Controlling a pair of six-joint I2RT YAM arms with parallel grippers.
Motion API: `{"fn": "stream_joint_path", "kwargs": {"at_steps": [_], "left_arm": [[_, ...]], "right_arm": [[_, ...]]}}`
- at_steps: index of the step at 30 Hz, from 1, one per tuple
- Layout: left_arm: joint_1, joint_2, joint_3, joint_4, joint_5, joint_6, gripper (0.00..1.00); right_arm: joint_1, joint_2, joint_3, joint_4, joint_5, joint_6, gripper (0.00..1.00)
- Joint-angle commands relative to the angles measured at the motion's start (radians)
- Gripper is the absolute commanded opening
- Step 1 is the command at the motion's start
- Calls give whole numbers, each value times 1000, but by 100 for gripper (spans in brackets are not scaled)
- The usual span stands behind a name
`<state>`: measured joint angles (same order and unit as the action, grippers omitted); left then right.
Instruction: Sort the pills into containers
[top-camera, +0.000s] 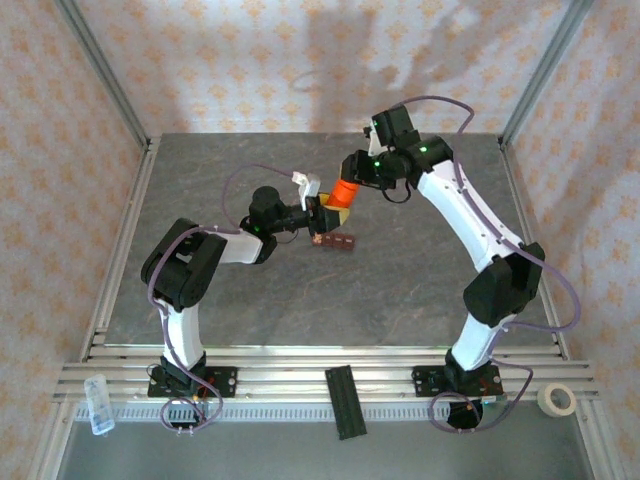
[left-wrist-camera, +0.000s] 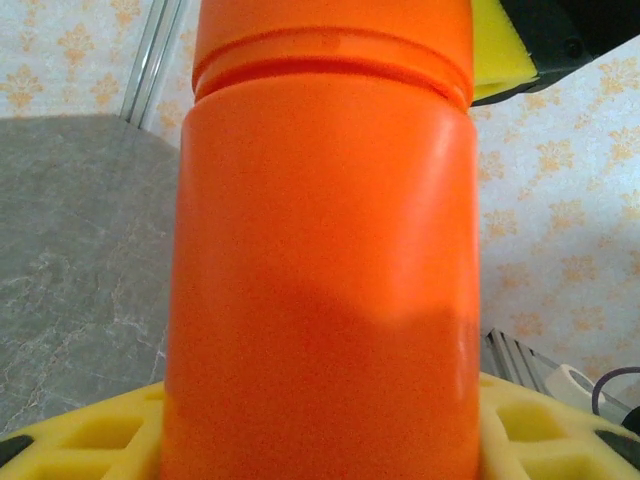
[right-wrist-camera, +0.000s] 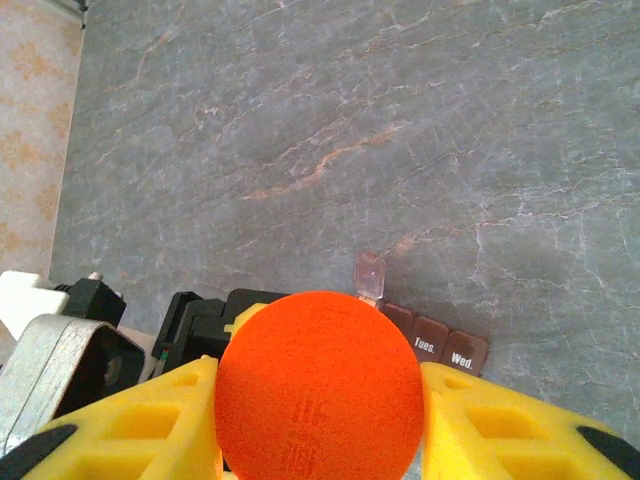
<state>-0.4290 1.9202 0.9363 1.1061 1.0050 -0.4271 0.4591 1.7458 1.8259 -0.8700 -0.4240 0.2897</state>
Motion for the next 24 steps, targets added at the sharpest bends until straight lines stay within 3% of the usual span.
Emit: {"fn": "stream_joint_path", "kwargs": {"at_steps": [1, 8, 12, 24], "left_arm": [[-11, -29, 49, 144, 7, 8, 0], [-11, -25, 45, 144, 7, 12, 0], [-11, -26, 43, 145, 10, 11, 0], [-11, -33, 38, 145, 32, 7, 0]], "right_arm": [[35, 28, 23, -41, -1, 30, 47], [-11, 24, 158, -79, -85, -17, 72], [-39, 15, 220, -127, -132, -92, 80], [-169, 54, 275, -311, -403, -481, 79]]}}
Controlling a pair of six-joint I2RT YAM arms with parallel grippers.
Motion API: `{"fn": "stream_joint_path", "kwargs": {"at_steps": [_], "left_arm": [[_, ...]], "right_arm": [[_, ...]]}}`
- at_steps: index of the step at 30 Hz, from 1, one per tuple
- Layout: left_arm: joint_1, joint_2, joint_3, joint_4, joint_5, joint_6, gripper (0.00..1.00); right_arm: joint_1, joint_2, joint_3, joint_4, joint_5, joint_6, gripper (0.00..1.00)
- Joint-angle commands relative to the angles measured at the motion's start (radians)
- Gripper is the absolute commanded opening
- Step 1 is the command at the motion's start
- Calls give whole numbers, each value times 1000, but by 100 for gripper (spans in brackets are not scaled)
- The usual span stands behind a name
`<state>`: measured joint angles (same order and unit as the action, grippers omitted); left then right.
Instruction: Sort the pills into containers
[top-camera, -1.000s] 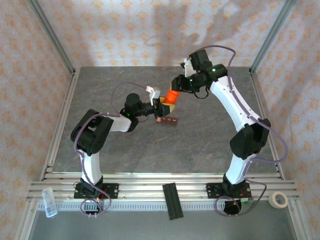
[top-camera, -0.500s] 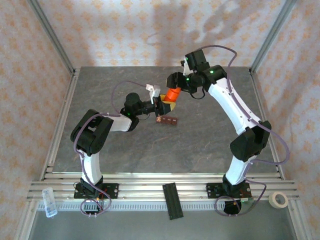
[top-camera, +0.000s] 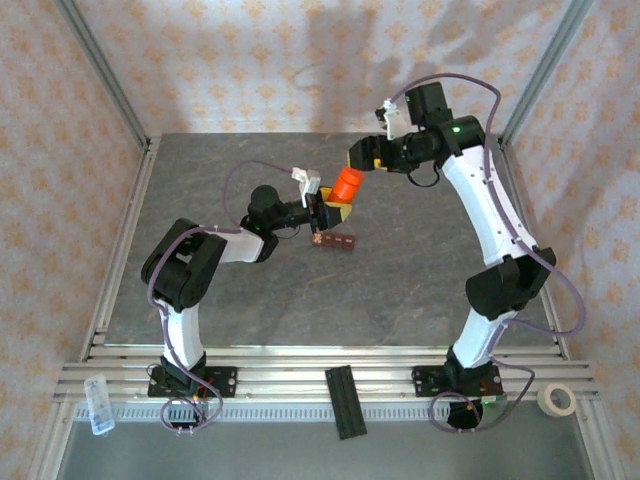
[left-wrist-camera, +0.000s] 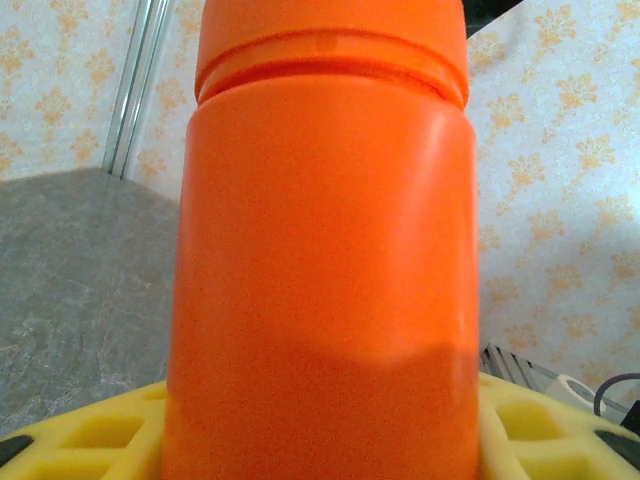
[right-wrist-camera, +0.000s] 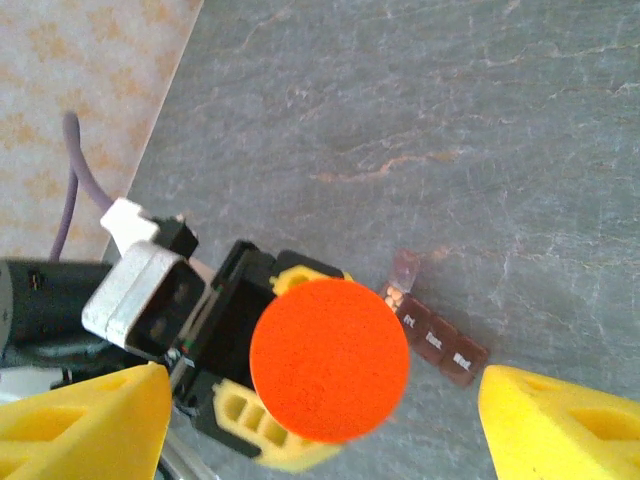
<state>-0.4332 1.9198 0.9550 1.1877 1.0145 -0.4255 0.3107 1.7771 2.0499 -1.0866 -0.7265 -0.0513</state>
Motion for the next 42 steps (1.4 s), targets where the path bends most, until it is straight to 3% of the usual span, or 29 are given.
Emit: {"fn": "stream_joint_path", "kwargs": {"at_steps": [1, 10, 24, 34, 42], "left_arm": [[-7, -33, 20, 64, 22, 5, 0], [-7, -41, 15, 62, 33, 5, 0], [-8, -39, 21, 61, 41, -5, 0], [-8, -40, 21, 60, 44, -7, 0], [-9, -40, 23, 60, 43, -8, 0]], "right_arm": [[-27, 35, 67, -115, -105, -152, 79], [-30, 113, 122, -182, -201, -194, 78], [-29, 151, 124, -176, -220, -184, 72], [-18, 172, 130, -159, -215, -159, 59], [-11, 164, 103, -138, -205, -121, 41]]}}
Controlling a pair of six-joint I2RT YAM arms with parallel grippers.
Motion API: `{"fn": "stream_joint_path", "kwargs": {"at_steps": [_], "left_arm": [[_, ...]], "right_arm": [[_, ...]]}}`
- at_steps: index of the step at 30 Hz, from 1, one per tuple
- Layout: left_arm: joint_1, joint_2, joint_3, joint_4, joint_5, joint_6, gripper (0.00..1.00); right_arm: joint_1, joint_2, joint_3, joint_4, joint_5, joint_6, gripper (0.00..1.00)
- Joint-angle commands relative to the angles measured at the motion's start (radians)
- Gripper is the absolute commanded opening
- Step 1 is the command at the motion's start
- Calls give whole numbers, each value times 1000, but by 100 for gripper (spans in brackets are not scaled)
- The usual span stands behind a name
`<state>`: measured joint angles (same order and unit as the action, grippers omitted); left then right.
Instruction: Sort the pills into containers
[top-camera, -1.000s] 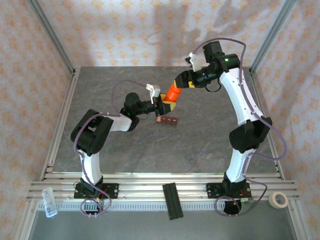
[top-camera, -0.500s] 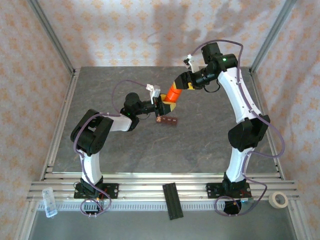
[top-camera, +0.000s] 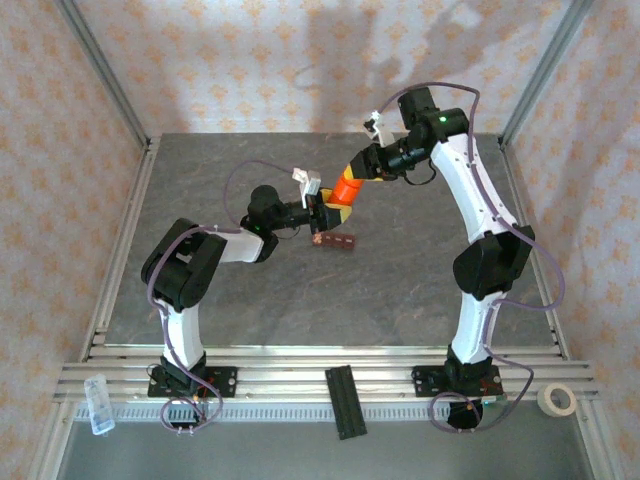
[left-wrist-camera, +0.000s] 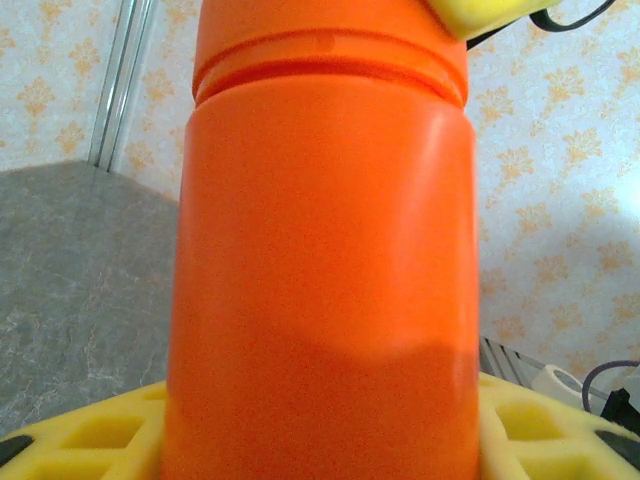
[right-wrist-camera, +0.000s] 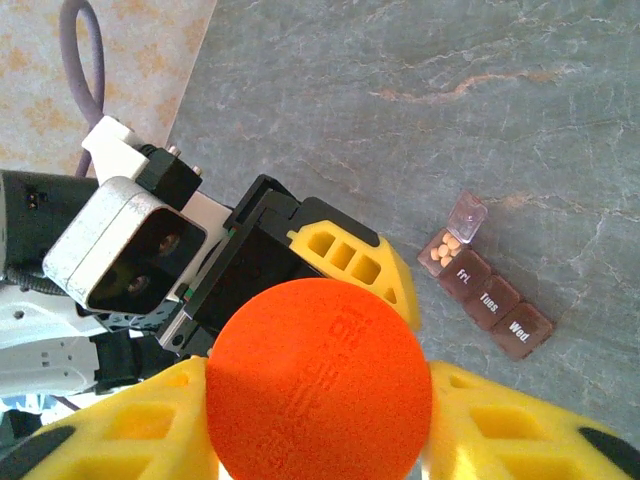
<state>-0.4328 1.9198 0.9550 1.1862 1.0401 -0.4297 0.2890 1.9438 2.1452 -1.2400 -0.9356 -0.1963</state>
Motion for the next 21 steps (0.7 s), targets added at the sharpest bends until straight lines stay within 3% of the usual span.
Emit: {"fn": "stream_joint_path", "kwargs": {"at_steps": [1, 6, 13, 17, 21], "left_arm": [[-9, -40, 23, 62, 18, -4, 0], [-8, -38, 27, 61, 17, -3, 0], [-9, -31, 29, 58, 10, -1, 0], [-9, -28, 32, 60, 11, -3, 0], [-9, -26, 35, 59, 12, -3, 0]], "right_arm": [[17, -4, -6, 24, 15, 40, 39], [71, -48, -119, 134, 133, 198, 34], [162, -169, -393, 395, 418, 579, 31], [188, -215, -515, 532, 427, 692, 32], [191, -193, -492, 516, 397, 680, 33]]}}
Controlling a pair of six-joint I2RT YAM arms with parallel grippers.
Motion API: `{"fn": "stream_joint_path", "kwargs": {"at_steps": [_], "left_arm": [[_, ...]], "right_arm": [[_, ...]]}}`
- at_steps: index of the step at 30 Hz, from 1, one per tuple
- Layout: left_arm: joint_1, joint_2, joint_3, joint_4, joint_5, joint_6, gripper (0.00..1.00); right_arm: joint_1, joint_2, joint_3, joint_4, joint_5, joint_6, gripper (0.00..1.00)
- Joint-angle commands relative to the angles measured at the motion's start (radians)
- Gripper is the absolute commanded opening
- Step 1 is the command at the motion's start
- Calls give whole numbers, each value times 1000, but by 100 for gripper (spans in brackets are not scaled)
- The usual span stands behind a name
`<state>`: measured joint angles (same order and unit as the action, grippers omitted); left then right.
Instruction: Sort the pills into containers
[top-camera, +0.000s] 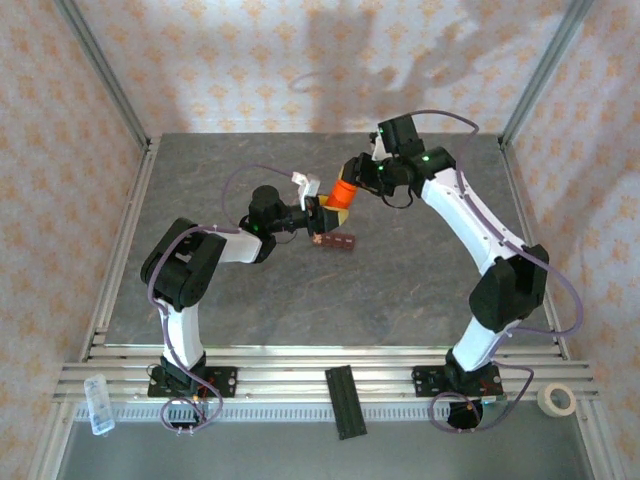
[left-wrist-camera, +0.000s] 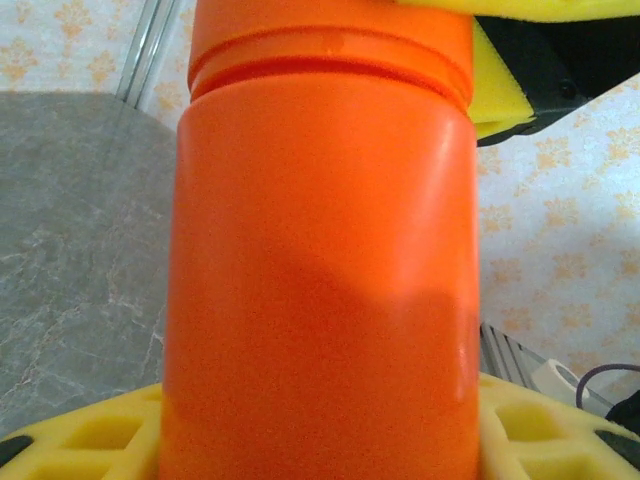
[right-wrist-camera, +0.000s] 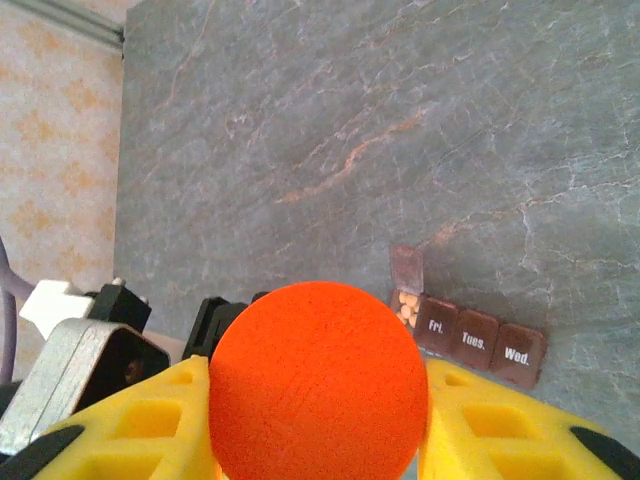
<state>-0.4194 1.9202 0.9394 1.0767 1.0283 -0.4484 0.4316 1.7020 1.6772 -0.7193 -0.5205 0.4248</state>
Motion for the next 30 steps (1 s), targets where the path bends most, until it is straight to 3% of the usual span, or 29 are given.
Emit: {"fn": "stream_joint_path", "kwargs": {"at_steps": [1, 9, 13, 18, 30], "left_arm": [[-22, -26, 51, 168, 23, 15, 0], [-22, -19, 49, 167, 23, 16, 0], [-21, -17, 46, 167, 24, 23, 0], [-21, -17, 40, 169, 25, 33, 0], [-21, -22, 14, 163, 70, 93, 0]], "right_arm": [[50, 54, -13, -16, -18, 51, 33], [46, 57, 80, -88, 7, -16, 43], [22, 43, 149, -137, 16, -59, 62], [-16, 10, 211, -212, 0, -147, 78], [-104, -25, 218, -298, -198, -643, 79]]}}
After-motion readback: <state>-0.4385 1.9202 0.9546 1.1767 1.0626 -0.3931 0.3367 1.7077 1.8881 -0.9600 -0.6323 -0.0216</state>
